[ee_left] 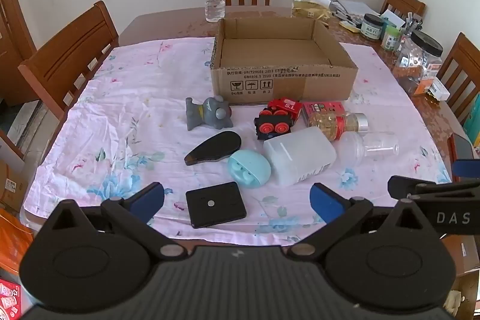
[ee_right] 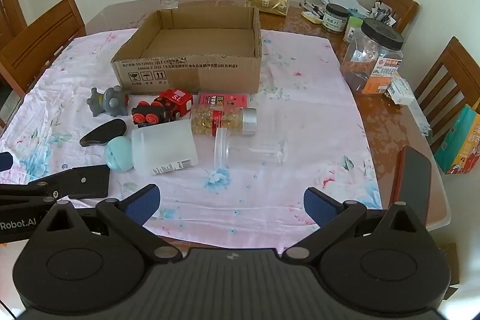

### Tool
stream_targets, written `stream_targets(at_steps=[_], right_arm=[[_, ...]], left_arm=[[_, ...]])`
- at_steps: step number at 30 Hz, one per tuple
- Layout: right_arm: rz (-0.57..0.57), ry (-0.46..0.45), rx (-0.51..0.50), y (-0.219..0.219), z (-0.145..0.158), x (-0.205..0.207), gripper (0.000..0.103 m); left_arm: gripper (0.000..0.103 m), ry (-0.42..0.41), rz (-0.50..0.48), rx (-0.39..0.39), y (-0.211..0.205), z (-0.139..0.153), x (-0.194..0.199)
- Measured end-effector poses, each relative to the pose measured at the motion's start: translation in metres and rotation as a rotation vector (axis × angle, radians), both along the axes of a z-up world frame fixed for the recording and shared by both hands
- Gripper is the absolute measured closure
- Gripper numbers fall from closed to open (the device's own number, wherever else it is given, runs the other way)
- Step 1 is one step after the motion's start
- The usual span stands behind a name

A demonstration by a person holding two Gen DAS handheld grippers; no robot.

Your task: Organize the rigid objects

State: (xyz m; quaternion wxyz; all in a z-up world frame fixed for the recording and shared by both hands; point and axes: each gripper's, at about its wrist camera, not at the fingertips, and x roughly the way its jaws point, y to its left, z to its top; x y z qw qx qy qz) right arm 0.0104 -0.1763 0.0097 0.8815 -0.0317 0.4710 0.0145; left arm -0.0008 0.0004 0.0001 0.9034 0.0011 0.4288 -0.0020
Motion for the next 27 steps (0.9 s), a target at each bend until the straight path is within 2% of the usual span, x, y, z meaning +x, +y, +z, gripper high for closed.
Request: stream_targets(at_steps=[27], right_arm=[[-0.001, -0.005, -0.008, -0.0002, 0.0019, 0.001, 0.0]], left_arm=[[0.001, 0.017, 0.0, 0.006, -0.0046, 0.0015, 0.003]])
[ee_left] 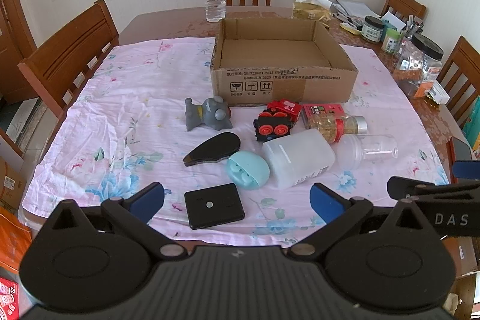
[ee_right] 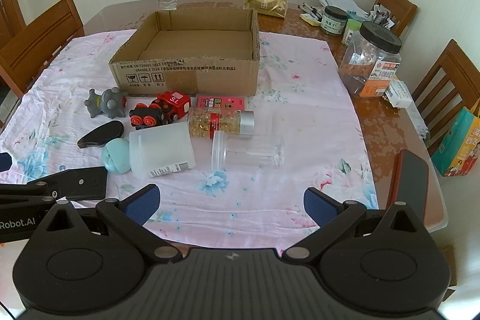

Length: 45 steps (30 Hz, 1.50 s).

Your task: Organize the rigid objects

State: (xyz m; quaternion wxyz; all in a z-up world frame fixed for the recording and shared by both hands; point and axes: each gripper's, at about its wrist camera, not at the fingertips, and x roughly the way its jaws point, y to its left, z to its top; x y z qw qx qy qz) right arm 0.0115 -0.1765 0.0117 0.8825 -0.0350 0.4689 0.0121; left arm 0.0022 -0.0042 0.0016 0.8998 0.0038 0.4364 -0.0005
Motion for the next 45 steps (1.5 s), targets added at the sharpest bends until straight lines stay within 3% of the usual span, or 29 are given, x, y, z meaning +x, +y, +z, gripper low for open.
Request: stream_targets(at_steps=[45], right_arm=[[0.017, -0.022, -0.028, 0.0014, 0.003, 0.0029, 0.0]], left_arm=[[0.001, -0.018, 0.016, -0.02, 0.003, 0.0036, -0.0018]])
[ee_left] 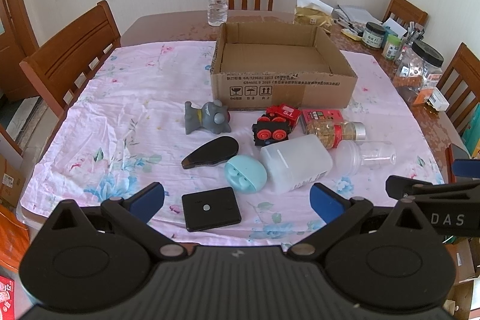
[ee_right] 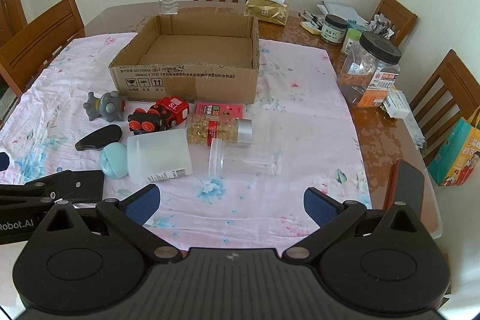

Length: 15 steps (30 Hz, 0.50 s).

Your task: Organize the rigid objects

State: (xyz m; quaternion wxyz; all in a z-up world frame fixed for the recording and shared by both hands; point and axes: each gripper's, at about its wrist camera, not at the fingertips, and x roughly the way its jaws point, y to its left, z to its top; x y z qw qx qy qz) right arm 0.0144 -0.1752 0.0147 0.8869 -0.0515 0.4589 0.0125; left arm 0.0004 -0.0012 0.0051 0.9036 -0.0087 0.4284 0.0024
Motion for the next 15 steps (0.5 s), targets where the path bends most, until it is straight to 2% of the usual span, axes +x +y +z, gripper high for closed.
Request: stream_targets(at_steps=[9, 15], right_arm=[[0.025, -0.019, -0.02, -0.001, -0.008, 0.002, 0.0], [0.043, -0.013, -0.028, -0.004, -0.019, 0.003, 0.0]], left_arm=[[0.001, -0.037, 0.004, -0.018, 0.0, -0.013, 0.002], [0.001, -0.05, 0.016, -0.024, 0.004, -0.034, 0.002]])
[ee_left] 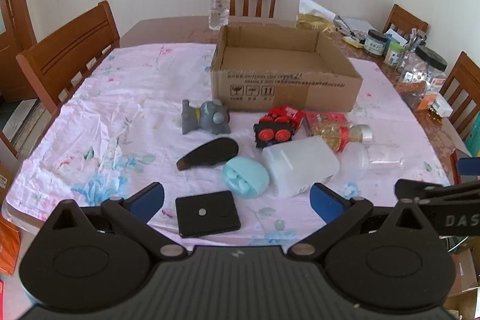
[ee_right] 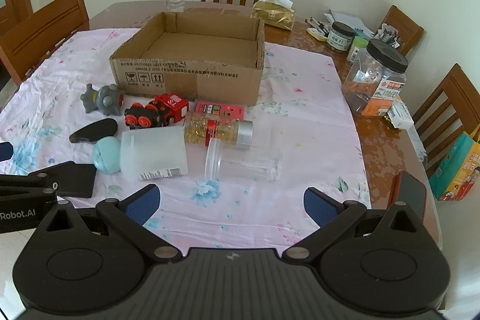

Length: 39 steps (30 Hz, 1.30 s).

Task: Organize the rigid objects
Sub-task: 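Lower the left gripper onto the black square pad and close while right moves toward the clear jar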

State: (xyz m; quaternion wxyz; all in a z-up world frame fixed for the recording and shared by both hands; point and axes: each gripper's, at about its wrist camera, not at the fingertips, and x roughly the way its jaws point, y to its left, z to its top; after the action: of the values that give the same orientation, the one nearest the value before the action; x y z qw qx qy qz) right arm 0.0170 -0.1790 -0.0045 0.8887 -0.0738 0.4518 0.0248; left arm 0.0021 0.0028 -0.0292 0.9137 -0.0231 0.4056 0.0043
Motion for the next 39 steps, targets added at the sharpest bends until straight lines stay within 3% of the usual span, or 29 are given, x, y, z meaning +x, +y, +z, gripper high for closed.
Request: stream_targets(at_steps=[7, 21, 39], right_arm=[[-0.007, 0.026, 0.01, -0.007, -0.013, 0.002, 0.0], [0.019, 0.083, -0.02, -0.01, -0.037, 0.01, 0.0], [0.03, 0.101, 0.001, -0.014, -0.044, 0.023, 0.0]], left_arm=[[0.001, 0.013, 0.023, -0.008, 0.01, -0.033, 0.001], [0.001, 0.07, 0.092, 0.06, 0.017, -0.089, 0.025], [0.0, 0.076, 0.016, 0.038, 0.04, -0.095, 0.038]])
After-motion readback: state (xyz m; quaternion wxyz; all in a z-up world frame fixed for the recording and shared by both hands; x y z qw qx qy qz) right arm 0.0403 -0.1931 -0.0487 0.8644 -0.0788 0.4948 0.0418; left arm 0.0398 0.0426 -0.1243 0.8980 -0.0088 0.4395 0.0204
